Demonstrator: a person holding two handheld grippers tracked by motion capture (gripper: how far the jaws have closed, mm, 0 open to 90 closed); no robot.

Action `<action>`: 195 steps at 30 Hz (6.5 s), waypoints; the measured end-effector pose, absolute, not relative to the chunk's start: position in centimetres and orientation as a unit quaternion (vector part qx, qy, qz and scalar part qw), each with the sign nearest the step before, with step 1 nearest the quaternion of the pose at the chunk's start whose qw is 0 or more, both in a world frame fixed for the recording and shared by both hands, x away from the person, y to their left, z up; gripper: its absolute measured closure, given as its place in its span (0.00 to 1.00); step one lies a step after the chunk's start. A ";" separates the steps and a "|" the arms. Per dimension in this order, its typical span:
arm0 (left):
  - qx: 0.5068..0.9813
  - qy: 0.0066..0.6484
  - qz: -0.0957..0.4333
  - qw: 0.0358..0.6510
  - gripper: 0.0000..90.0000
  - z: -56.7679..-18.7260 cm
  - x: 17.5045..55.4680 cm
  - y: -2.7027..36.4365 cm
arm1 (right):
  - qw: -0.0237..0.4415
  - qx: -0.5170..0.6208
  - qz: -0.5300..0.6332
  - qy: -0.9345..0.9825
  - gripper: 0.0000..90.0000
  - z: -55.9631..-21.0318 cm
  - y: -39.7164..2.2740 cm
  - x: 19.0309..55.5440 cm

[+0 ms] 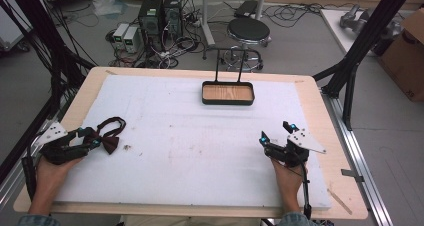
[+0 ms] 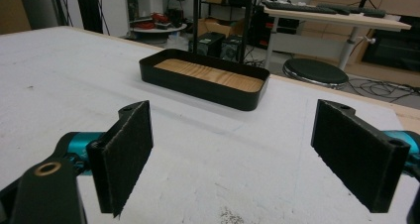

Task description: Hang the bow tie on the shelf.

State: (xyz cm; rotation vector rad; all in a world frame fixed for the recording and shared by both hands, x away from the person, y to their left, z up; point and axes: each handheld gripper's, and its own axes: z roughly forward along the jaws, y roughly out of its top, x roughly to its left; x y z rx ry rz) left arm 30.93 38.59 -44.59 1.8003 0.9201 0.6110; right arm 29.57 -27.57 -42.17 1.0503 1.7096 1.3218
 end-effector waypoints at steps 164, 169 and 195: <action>0.678 0.295 0.212 0.639 0.75 -35.8 53.4 11.3 | 0.344 0.396 0.516 0.677 0.17 -42.4 -27.3 29.7; 0.679 0.295 0.211 0.638 0.75 -35.8 53.4 11.5 | 0.344 0.396 0.515 0.677 0.17 -42.4 -27.3 29.7; 0.696 0.270 0.234 0.623 0.57 -33.0 50.4 15.7 | 0.352 0.396 0.514 0.675 0.17 -42.3 -27.2 29.7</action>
